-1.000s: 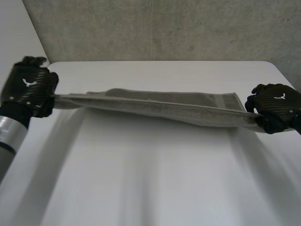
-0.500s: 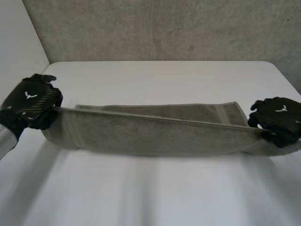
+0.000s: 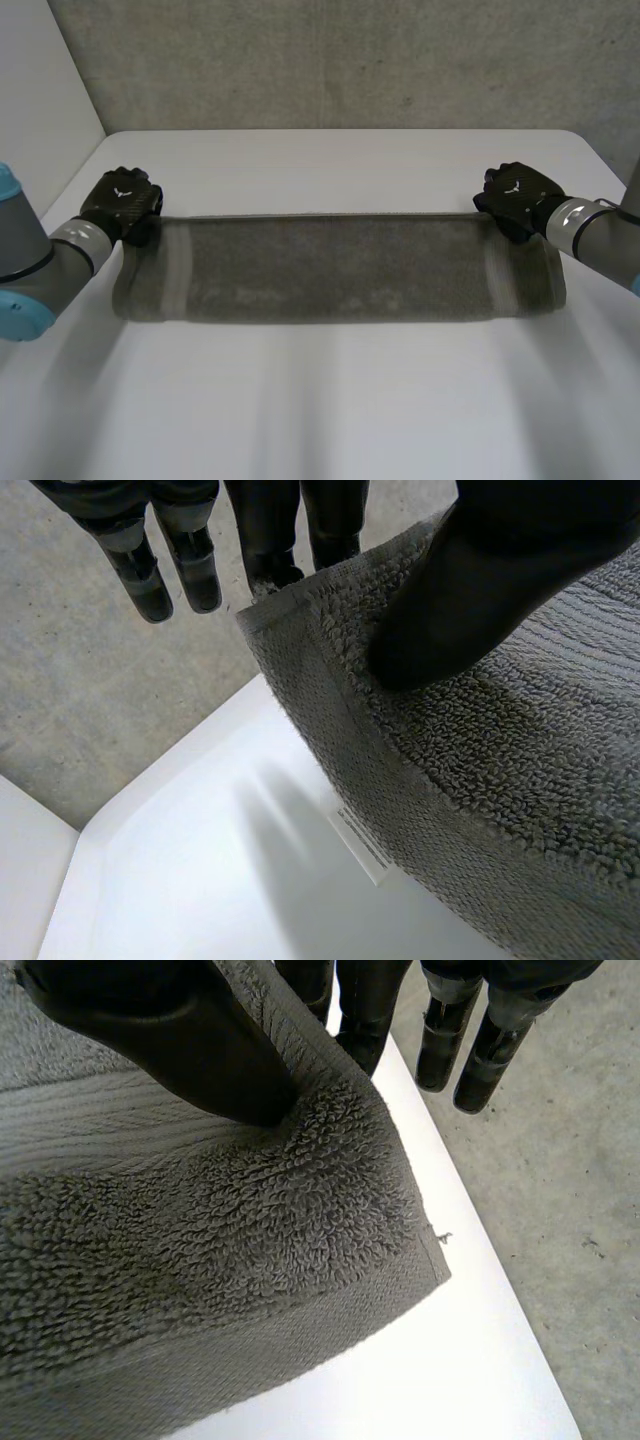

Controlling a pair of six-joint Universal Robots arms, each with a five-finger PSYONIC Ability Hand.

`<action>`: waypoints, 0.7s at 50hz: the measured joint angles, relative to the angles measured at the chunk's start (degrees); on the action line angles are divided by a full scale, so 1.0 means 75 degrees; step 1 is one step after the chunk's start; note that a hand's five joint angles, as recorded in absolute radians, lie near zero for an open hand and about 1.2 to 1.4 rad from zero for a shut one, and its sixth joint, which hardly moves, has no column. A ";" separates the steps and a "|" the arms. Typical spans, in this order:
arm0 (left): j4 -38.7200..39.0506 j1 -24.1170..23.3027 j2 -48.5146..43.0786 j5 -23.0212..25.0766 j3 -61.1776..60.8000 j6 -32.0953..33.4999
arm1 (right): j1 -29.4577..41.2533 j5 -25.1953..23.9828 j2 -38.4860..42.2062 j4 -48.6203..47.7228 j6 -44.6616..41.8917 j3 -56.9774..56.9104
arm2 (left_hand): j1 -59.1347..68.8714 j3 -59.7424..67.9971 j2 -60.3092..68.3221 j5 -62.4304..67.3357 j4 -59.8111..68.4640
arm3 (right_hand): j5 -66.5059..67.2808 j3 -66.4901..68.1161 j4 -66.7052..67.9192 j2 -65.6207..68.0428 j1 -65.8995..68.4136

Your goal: Fold the towel.

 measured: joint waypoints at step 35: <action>0.1049 -0.0654 -0.1124 -0.0990 0.1024 0.0093 | 0.0199 0.0595 0.1265 -0.2335 0.1014 -0.1145 | -0.6853 0.0000 -0.7451 -0.7564 0.0000 | -0.8665 0.0000 0.0000 -0.8151 -0.8100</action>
